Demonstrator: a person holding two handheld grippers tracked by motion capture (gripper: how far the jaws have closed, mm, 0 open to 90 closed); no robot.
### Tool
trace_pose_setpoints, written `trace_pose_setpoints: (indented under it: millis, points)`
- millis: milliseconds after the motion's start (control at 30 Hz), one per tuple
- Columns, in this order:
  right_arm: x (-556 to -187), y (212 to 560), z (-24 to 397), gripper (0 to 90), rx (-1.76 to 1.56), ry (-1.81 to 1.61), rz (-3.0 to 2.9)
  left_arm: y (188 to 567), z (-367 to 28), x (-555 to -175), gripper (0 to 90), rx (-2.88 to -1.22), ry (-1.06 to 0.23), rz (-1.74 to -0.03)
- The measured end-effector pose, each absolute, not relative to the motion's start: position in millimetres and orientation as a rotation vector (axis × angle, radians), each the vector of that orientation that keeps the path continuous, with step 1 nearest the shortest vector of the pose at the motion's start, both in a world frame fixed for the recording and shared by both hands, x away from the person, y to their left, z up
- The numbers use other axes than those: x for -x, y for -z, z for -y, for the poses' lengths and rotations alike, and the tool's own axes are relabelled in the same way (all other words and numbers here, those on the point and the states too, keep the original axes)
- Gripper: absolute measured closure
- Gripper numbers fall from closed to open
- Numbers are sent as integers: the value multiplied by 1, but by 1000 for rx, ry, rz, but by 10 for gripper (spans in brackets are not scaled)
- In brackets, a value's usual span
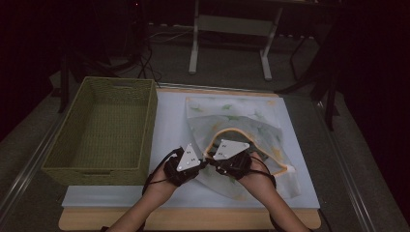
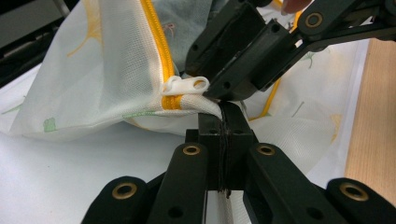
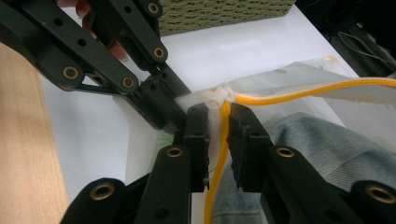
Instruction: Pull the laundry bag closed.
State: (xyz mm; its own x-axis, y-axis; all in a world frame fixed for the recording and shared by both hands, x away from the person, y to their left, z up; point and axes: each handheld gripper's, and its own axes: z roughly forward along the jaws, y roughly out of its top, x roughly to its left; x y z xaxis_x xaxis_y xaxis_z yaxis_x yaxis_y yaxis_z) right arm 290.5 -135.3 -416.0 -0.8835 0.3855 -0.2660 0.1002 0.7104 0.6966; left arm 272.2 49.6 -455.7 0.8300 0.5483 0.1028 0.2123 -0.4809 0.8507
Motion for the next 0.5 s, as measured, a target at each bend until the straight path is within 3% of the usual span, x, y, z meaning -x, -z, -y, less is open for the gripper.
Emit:
trace_pose_setpoints:
  millis: [233,367,500]
  points:
    - [-289,415,131,748,-330,-971,-2499,457,-49,-272,896,-2079,-461,-550]
    - [-290,415,127,873,-356,-948,-2501,457,-50,-273,896,-2075,-453,-557]
    - [-294,414,128,896,-387,-946,-2513,458,-51,-272,896,-2074,-447,-565]
